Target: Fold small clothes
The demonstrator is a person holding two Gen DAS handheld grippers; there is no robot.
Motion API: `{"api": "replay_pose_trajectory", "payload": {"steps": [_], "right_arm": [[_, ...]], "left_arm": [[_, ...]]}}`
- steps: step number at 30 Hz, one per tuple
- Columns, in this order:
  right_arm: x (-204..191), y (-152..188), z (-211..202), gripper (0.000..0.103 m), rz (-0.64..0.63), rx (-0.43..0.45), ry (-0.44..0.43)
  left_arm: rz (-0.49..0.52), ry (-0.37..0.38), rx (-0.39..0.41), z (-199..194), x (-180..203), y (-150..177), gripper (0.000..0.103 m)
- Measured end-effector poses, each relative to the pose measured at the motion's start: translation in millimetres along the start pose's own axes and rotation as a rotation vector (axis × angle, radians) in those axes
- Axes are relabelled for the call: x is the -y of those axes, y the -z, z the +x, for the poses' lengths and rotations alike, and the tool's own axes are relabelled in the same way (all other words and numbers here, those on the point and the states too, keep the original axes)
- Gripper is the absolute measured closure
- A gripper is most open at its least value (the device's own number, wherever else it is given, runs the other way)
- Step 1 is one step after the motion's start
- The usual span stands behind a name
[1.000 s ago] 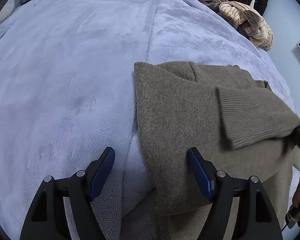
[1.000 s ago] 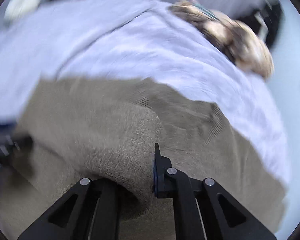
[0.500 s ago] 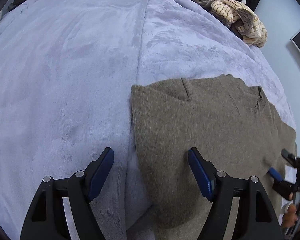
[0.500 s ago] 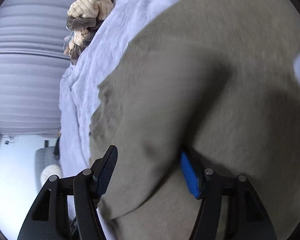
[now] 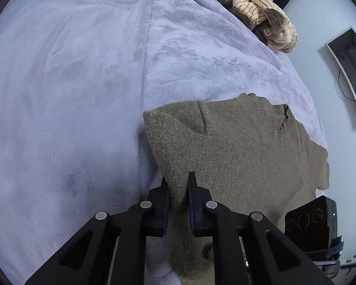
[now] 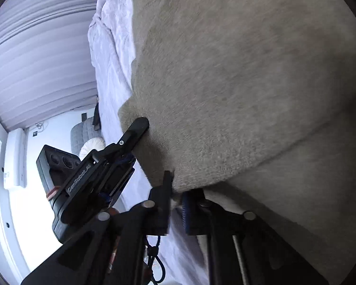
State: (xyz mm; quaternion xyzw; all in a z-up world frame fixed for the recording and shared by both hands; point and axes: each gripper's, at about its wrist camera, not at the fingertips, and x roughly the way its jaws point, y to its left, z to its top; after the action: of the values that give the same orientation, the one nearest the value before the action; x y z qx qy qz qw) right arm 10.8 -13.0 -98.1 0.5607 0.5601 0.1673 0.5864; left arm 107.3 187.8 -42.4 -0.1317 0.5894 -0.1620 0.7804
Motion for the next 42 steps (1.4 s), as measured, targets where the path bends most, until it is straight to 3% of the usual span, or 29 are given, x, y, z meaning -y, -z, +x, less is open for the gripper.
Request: {"api": "replay_pose_trajectory", "payload": {"steps": [3,7,11,14,15,16,18,22,26,27,28,32,37,40,42], "right_arm": [[-3,13,15,0.096,-0.040,-0.036,0.008],[15,16,38,0.097,-0.032,-0.069,0.082],[9,22,27,0.093,-0.097,-0.094,0.120],[-1,24,-3,0.061,-0.195,-0.114,0.144],[-3,23,-22,0.046,-0.229,-0.086,0.160],[-3,19,-48,0.042,-0.258,-0.033,0.190],[2,7,-96,0.042,-0.274,0.067,0.247],[27,-33,-190,0.042,-0.166,0.322,0.352],[48,-62,-225,0.043,-0.037,0.444,0.349],[50,-67,-227,0.061,-0.030,0.449,0.360],[50,-70,-228,0.088,-0.041,0.447,0.390],[40,-70,-232,0.091,-0.132,0.424,0.555],[57,-58,-247,0.093,-0.131,0.395,0.595],[53,-50,-258,0.089,-0.167,0.338,0.604],[36,-52,-244,0.087,-0.194,0.303,0.621]], "left_arm": [[0.013,-0.019,-0.026,9,-13,1,0.089],[-0.033,0.023,-0.033,21,-33,4,0.089],[-0.042,0.032,-0.020,16,-35,6,0.088],[-0.028,-0.022,0.010,-4,-27,7,0.088],[-0.021,-0.035,0.026,-12,-25,7,0.088],[-0.015,-0.042,0.039,-20,-22,9,0.088],[-0.004,-0.049,0.059,-32,-16,11,0.088],[0.027,-0.052,0.075,-38,5,16,0.088],[0.025,-0.087,0.043,-13,29,29,0.088],[0.021,-0.110,0.026,-5,31,34,0.088],[0.017,-0.145,0.009,4,32,38,0.088],[0.015,-0.195,0.032,10,35,47,0.088],[0.000,-0.254,0.013,6,41,48,0.088],[-0.003,-0.303,-0.008,3,53,52,0.088],[-0.004,-0.317,-0.026,2,63,56,0.088]]}}
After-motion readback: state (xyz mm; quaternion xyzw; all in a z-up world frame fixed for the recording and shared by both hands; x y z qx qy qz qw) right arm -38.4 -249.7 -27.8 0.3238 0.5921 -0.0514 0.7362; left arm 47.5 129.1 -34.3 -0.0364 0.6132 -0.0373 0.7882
